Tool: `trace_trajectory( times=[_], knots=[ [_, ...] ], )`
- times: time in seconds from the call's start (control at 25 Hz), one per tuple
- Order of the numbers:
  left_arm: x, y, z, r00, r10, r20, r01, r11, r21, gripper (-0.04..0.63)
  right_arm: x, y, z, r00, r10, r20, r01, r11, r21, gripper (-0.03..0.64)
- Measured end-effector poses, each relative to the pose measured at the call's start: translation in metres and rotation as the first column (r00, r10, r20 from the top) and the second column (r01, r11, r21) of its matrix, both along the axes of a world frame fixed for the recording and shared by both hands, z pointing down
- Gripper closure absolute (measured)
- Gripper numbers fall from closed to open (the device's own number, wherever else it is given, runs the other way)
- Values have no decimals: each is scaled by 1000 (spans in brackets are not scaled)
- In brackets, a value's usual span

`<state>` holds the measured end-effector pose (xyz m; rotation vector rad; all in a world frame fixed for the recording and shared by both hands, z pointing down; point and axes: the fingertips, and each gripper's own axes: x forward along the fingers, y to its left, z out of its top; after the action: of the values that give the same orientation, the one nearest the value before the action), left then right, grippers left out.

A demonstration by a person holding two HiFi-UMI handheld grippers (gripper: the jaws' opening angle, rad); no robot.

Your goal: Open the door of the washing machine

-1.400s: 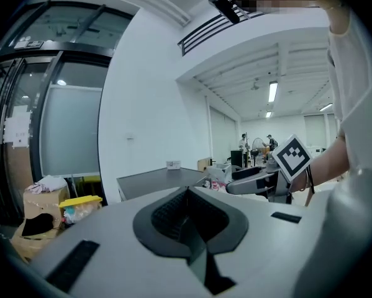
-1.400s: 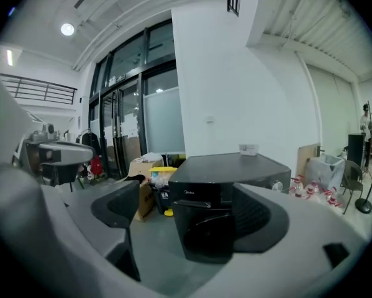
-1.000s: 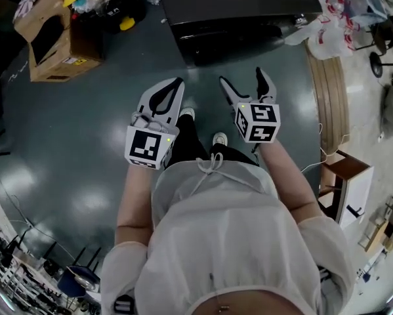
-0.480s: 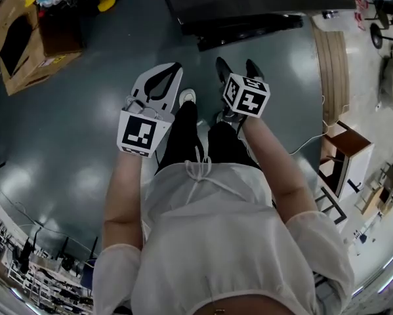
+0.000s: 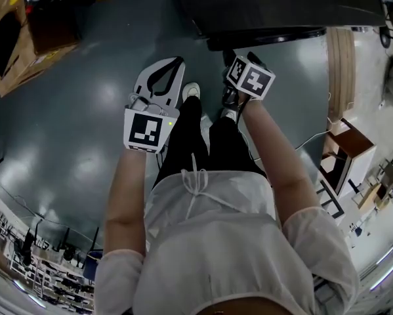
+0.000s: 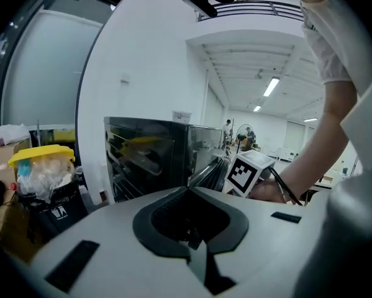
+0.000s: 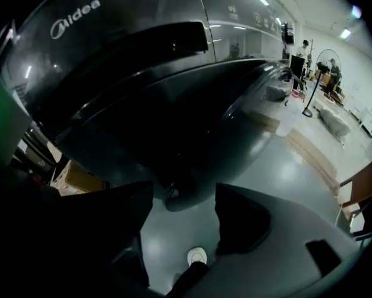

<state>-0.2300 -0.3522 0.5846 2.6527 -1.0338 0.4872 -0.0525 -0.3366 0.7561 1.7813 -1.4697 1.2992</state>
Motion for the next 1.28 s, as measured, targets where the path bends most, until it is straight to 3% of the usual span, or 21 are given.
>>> trace_trajectory(
  times=[0.32,0.64,0.88,1.28],
  knots=[
    [-3,9,26,1000,-18,10,19,993,-117,574,-3,-7,26,993,118,21,-117,991,-60,389],
    [-12,9,28,999,-20,28,24,992,-123,574,-8,-3,28,982,188,22,-184,977,-111,443],
    [-15,16,37,1000,8,26,-7,998,-62,574,-8,9,29,981,191,8,-189,975,-114,451],
    [30,49,47,997,74,32,-72,995,-75,574,21,72,31,986,152,64,-144,983,-110,479]
  ],
)
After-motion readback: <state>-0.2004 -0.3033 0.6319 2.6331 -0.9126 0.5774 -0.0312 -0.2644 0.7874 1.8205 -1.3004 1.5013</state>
